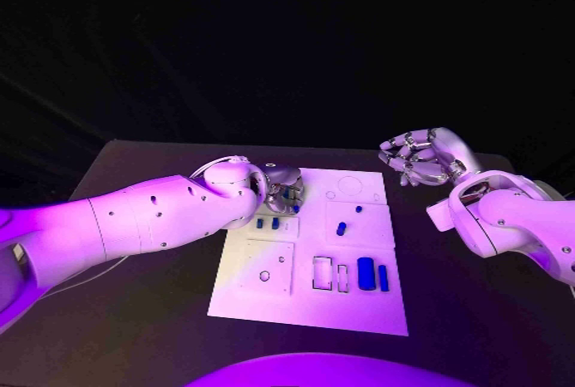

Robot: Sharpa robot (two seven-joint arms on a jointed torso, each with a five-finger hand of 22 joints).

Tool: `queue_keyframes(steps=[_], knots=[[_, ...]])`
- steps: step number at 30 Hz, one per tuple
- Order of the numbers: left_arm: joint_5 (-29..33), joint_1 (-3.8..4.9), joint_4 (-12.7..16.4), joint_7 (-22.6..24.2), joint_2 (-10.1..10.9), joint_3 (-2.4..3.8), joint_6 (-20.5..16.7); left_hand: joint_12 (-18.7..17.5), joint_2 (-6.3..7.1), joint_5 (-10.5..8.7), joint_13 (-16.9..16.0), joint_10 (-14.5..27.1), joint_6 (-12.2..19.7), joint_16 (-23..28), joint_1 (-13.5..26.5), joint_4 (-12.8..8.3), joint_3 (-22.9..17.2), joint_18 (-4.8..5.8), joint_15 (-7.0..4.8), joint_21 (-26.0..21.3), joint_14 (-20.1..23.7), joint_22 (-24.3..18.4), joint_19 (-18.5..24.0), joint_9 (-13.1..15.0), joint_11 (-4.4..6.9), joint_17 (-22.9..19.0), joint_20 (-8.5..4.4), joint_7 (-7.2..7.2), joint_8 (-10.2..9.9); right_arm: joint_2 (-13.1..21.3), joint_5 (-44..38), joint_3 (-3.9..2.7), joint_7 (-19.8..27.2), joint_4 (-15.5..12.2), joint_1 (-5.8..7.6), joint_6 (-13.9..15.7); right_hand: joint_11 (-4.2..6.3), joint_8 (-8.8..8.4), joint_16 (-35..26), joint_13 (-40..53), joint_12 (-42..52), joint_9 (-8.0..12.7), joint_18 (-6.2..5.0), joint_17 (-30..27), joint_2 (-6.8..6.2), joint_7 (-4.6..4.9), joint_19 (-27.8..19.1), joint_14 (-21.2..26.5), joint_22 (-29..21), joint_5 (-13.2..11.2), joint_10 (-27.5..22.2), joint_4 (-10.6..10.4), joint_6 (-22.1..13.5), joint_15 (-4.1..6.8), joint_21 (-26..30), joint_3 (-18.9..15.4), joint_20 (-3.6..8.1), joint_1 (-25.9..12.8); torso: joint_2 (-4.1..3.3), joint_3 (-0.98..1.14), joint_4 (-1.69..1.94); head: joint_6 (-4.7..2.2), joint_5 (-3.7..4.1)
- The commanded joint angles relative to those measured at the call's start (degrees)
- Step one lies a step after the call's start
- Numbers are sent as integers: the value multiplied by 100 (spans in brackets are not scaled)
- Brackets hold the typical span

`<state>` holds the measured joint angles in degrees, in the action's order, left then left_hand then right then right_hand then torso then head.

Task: Assemble the parts on the task board

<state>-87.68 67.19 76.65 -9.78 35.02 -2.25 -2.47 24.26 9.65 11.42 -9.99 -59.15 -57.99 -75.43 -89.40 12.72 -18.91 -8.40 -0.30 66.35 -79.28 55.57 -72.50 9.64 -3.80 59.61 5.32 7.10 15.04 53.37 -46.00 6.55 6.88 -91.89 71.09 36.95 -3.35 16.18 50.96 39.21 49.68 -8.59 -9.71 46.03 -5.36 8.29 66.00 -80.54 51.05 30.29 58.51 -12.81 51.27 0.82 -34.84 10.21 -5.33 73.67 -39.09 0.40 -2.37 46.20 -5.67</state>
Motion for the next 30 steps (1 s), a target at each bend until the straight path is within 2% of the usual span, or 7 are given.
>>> queue_keyframes(steps=[1, 14, 25, 30], knots=[[84, -10, -2, 39, -23, -8, 138, -36, -38, 17, 17, -46, -59, -39, -20, -9, -43, 105, -2, 42, -28, 14, -6, -8, 0, -3, -1, -4, -30, -6, -75, -1, 55, -3, -3, -51, -10, 25, 1, -10, 35, -6, -55, 13, -6, 13, -28, 9, 3, 27, -50, 0, -34, 0, 40, 37, -2, 69, 0, -1, -3, -8, -13], [158, -12, -1, 52, -30, -10, 29, -135, -15, 10, 95, -182, -187, -110, 96, -44, -122, 129, -11, 164, -79, 170, -63, -31, 12, 53, -6, -14, -92, -4, -59, -1, 54, -8, -3, -53, -10, 25, 1, -10, 35, -6, -55, 13, -6, 13, -28, 9, 3, 27, -50, 0, -34, 0, 40, 37, -2, 69, 0, 0, -2, -9, -25], [310, -14, 25, 127, 5, -2, -324, -254, -60, 17, 159, -394, -375, -206, 79, -190, -319, 178, -45, 370, -182, 433, -207, -41, 41, 154, -33, -16, -149, -2, -58, -1, 53, -8, -3, -52, -10, 25, 1, -10, 35, -6, -55, 13, -6, 13, -28, 9, 3, 27, -50, 0, -34, 0, 40, 37, -2, 69, 1, -3, 0, -21, -23], [409, -15, 126, 132, 87, 11, -416, -291, -59, 16, 172, -428, -402, -210, 92, -218, -359, 182, -45, 394, -190, 461, -220, -45, 45, 146, -37, -12, -171, -6, -58, -1, 54, 0, -3, -53, -11, 34, 5, -11, 42, -8, -53, 21, -2, 13, -23, 7, 9, 29, -49, -6, -27, -1, 36, 38, -3, 63, 4, -2, -6, -35, -37]])
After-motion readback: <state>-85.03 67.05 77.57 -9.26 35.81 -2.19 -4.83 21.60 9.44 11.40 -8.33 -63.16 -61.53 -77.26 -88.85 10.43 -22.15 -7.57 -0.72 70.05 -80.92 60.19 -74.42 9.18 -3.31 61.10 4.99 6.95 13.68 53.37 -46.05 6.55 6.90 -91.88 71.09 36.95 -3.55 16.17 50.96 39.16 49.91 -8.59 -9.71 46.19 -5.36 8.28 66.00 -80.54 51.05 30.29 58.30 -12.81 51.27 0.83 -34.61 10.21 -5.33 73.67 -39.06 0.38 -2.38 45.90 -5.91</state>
